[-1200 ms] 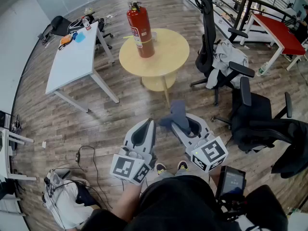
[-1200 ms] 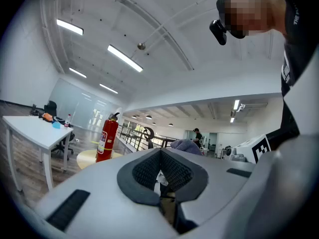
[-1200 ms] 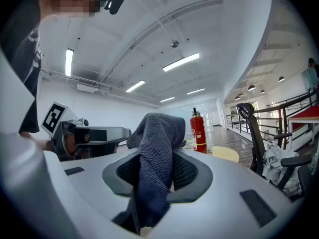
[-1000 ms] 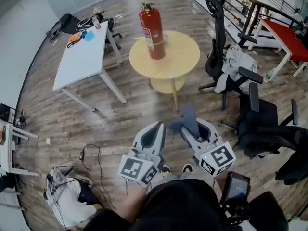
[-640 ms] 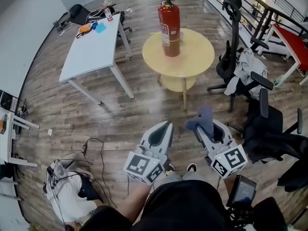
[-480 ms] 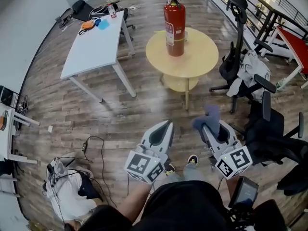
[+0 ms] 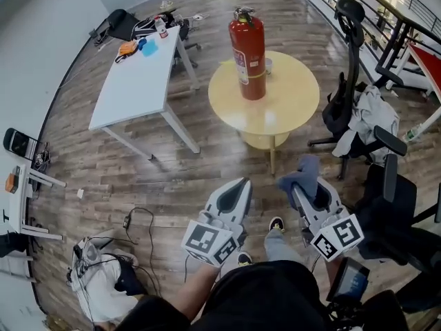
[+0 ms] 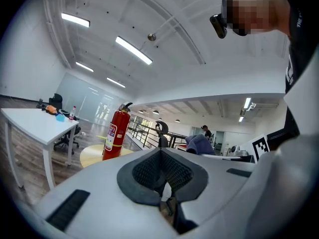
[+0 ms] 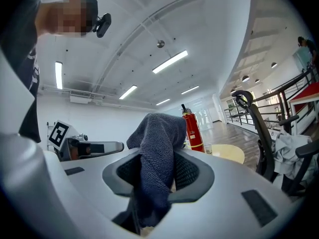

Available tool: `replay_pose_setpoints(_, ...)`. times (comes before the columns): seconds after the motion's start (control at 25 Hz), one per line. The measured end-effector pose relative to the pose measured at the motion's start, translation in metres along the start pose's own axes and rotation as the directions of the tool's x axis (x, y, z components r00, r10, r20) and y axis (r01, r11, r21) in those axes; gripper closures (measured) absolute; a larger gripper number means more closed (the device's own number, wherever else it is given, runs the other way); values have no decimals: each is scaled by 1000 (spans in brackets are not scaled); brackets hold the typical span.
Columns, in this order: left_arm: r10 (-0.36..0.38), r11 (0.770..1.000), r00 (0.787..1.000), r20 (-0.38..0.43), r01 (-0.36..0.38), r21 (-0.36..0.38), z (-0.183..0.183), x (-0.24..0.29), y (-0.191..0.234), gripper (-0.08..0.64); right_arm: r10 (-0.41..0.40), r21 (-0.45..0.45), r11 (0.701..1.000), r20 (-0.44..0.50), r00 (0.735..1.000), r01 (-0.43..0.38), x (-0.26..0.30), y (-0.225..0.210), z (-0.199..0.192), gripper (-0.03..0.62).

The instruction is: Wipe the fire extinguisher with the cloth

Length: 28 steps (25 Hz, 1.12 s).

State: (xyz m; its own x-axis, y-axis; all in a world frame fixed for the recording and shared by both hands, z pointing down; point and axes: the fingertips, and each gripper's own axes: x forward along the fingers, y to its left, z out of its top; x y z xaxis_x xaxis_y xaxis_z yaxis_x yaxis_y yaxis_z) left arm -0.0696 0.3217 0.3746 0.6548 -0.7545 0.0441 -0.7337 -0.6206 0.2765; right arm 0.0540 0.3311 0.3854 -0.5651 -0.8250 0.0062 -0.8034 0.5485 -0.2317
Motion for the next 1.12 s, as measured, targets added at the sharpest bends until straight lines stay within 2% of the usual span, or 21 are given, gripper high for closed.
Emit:
replay_pose_setpoints(0.16,21,999,1000,-8,-22,-35,-2,62,5,537,59,76,995,11,998,-60,15,-55,10,456)
replay_pose_setpoints(0.28,31,999,999,-22,-32,-15,-2,97,4,537,94,105,990,36,995,-97,25,-89,17,456)
replay_pose_setpoints(0.4,56,998,998,-36,-55,5,1,118,8,537,84,122,989,35,996,-88,32,-114,17,456)
replay_pose_setpoints(0.56,73,997,997,-38,-73,21,5,137,16,537,72,118,990,27,997,-75,42,-134,18,456)
replay_pose_setpoints(0.88,50,999,998,-48,-50,10,4,177,40,537,58,100,993,8,998,-58,73,-159,21,456)
replay_pose_setpoints(1.12,28,1000,999,-41,-28,13,16,213,97,537,42,62,997,-46,998,-39,135,-176,14,456)
